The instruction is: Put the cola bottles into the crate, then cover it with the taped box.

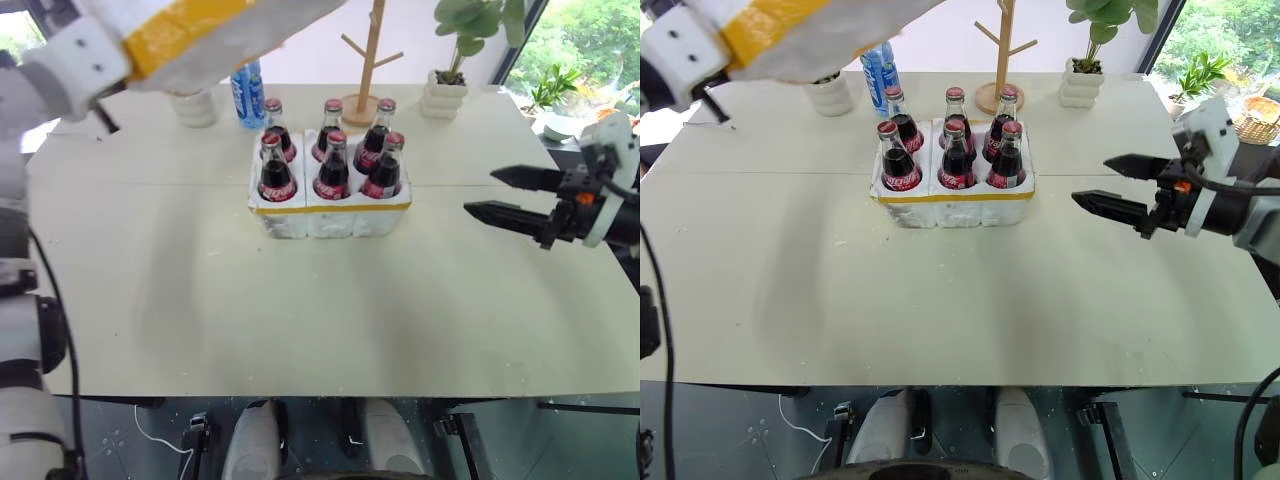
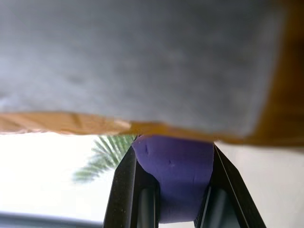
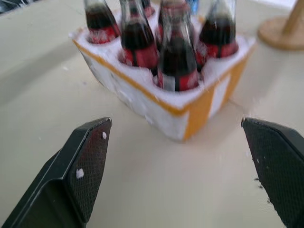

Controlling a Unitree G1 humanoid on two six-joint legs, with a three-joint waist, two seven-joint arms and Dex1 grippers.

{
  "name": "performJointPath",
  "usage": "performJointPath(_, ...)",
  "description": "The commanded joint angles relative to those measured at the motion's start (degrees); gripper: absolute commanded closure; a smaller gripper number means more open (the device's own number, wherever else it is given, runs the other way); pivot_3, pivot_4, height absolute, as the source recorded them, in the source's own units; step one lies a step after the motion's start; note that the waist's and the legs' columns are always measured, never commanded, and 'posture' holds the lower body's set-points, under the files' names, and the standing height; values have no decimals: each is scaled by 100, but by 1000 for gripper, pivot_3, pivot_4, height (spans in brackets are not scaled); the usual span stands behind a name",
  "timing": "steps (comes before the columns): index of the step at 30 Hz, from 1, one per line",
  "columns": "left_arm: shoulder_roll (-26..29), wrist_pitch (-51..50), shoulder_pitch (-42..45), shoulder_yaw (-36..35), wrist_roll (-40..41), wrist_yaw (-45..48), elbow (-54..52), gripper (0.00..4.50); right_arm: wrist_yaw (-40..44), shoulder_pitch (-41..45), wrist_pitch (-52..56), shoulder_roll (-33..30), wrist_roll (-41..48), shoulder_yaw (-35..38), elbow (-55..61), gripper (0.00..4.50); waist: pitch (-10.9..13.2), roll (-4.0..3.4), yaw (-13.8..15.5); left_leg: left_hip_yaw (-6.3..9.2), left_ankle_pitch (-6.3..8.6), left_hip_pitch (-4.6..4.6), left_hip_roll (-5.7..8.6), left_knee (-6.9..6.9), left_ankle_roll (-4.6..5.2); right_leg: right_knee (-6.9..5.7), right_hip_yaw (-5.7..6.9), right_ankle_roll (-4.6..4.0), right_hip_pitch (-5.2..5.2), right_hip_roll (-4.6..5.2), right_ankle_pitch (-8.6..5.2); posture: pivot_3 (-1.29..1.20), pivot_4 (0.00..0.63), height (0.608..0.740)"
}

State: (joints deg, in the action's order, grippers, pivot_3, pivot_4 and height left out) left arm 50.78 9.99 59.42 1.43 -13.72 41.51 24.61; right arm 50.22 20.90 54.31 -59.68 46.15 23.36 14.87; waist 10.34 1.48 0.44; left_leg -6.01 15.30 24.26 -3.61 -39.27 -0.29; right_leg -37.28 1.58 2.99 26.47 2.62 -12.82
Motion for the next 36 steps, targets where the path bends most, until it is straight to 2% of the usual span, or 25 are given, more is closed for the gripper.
performJointPath(1,-84,196,-62,287,-714,-646,-630,4245,-136,18,-6,-15,130,460,108,0,0,-1,-2,-1,-1,-3,0,0,-2,-4,-2,0,0,0,0,0,150,740)
performJointPath(6,-117,512,-223,930,-2031,-1532,-867,4245,-300,-26,69,39,225,597,171,0,-1,-1,13,-1,-2,-16,1,1,-3,-1,-5,0,-13,-1,0,0,150,740)
performJointPath(12,-121,582,-613,1313,-2830,-1847,-1121,4245,-516,-9,122,117,353,659,207,0,-1,-1,28,-1,-2,-13,1,1,-3,1,-4,0,-12,0,0,0,150,740)
performJointPath(14,-107,561,-794,1318,-2892,-1790,-1254,3205,-578,40,144,137,400,661,189,0,-1,-1,23,-1,-2,-13,1,1,-3,1,-4,0,-12,0,0,0,150,740)
performJointPath(15,-109,562,-868,1303,-2885,-1762,-1300,2832,-603,71,145,142,410,643,177,0,-1,-1,22,-1,-2,-13,0,1,-3,1,-4,0,-12,0,0,0,150,740)
performJointPath(20,-103,507,-1387,1196,-2824,-1607,-1741,195,-692,92,96,189,432,543,192,0,-1,-1,26,1,-2,-13,0,1,-3,2,-4,0,-14,1,0,0,150,740)
performJointPath(22,-59,484,-1660,1094,-2702,-1517,-1954,86,-678,17,77,194,401,533,213,0,-1,-1,26,1,-2,-13,1,1,-3,2,-4,0,-14,2,0,0,150,740)
performJointPath(25,-38,310,-2337,633,-2009,-1253,-2416,86,-571,-284,11,176,298,571,270,0,-2,-1,23,2,-2,-13,-1,2,-3,2,-4,0,-14,1,0,0,150,740)
performJointPath(28,-368,-649,-2951,-242,-577,-708,-2985,86,-430,-696,-189,135,97,629,272,0,-2,-1,23,3,-2,-14,-4,3,-2,1,-4,0,-16,4,0,0,150,740)
performJointPath(30,-544,-1822,-3240,-893,678,-70,-3332,86,-316,-901,-336,91,-39,655,238,0,-2,-1,26,4,-2,-14,-3,0,-3,-2,-4,0,-16,3,0,0,150,740)
performJointPath(32,-688,-3724,-3203,-1661,2173,482,-3588,86,-164,-939,-437,3,-107,624,211,0,-2,-1,21,8,-3,-19,-3,-2,-4,-2,0,0,-23,2,0,0,150,740)
performJointPath(34,-389,-5113,-3048,-2186,3290,1093,-3503,86,140,-875,-570,-154,-158,507,200,0,-2,-1,2,8,-4,-23,-3,-2,-6,-4,-1,1,-25,1,-1,0,150,740)
performJointPath(36,284,-5447,-3202,-2415,3980,2153,-3419,86,516,-665,-695,-332,-145,313,121,0,-2,0,-36,10,-4,-32,-3,0,-7,-4,-1,1,-31,-3,-2,0,150,740)
